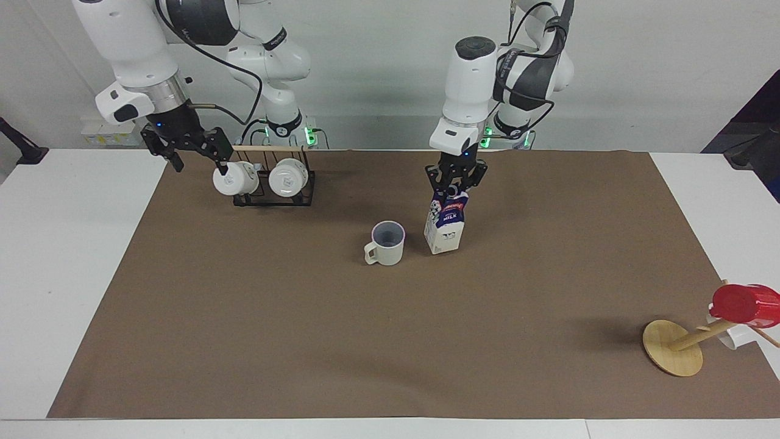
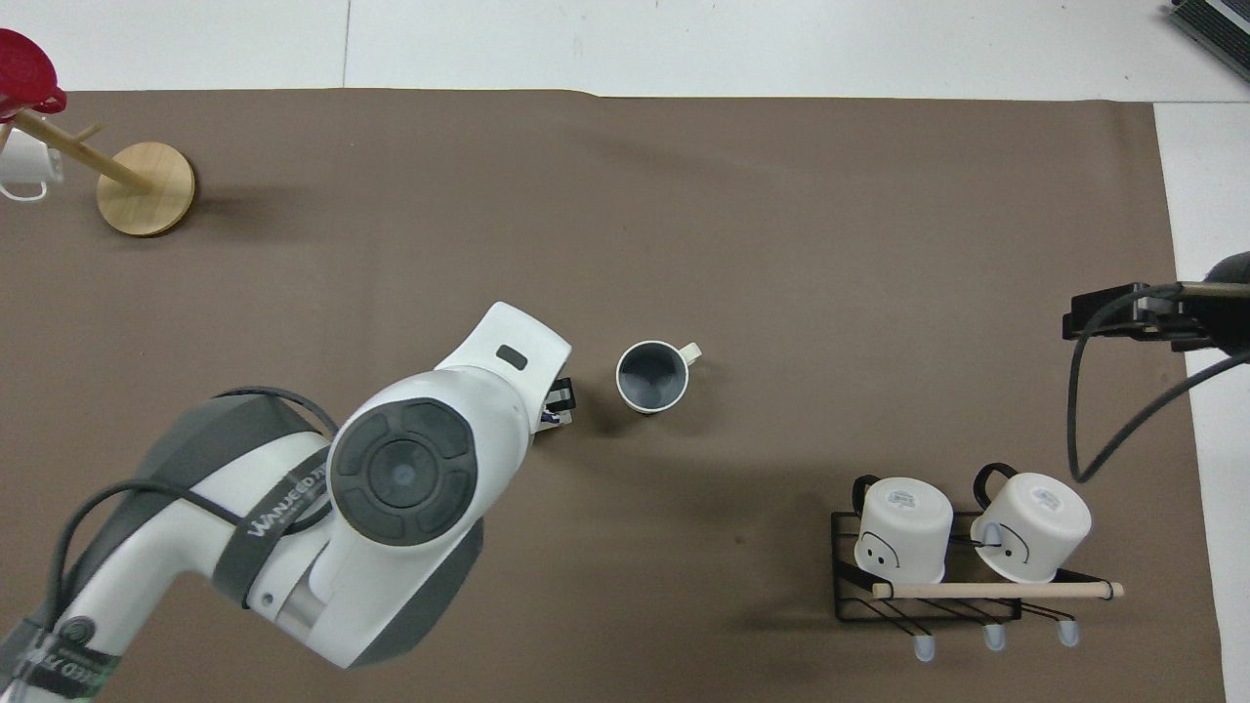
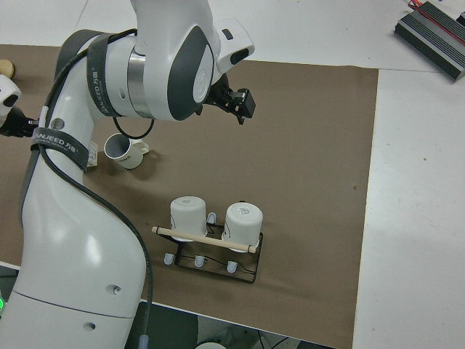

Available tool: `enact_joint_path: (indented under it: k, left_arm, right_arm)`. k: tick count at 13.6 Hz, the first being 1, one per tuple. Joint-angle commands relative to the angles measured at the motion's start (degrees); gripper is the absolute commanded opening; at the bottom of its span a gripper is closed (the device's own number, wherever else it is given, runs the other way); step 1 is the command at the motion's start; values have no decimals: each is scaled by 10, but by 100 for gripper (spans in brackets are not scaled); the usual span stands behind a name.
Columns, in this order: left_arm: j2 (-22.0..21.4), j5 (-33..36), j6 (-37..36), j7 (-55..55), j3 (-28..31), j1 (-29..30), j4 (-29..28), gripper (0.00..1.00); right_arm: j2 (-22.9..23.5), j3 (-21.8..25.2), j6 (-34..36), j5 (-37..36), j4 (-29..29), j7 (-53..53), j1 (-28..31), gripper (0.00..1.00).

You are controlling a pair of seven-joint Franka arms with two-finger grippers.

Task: Place cup and milk on table
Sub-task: 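Carry the milk carton with the left gripper and set it beside the mug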

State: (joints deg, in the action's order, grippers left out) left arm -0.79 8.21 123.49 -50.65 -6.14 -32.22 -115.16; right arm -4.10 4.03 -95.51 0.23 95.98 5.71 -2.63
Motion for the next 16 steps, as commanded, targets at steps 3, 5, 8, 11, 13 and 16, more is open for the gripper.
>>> enact_joint_path:
  k: [3,5,8,11,13,16]
  left_arm:
    - [21,24,26,-39,8,-20,17,41]
    - [25,24,31,-46,8,-21,17,41]
    - [29,25,50,-45,8,-21,15,42]
    - [41,54,51,-41,8,-32,13,45]
    - [42,61,50,-38,8,-32,13,45]
    - [42,61,50,-25,8,-32,14,97]
  right_arm:
    - [10,-6,87,0,-91,-14,20,100]
    - [8,-6,91,-1,-95,-13,20,100]
    - [-6,-7,92,4,-76,-11,19,100]
    - [-6,-2,106,-3,-87,-42,24,100]
    - [-12,2,113,-1,-83,-54,25,100]
    - [-24,0,110,3,-62,-52,24,100]
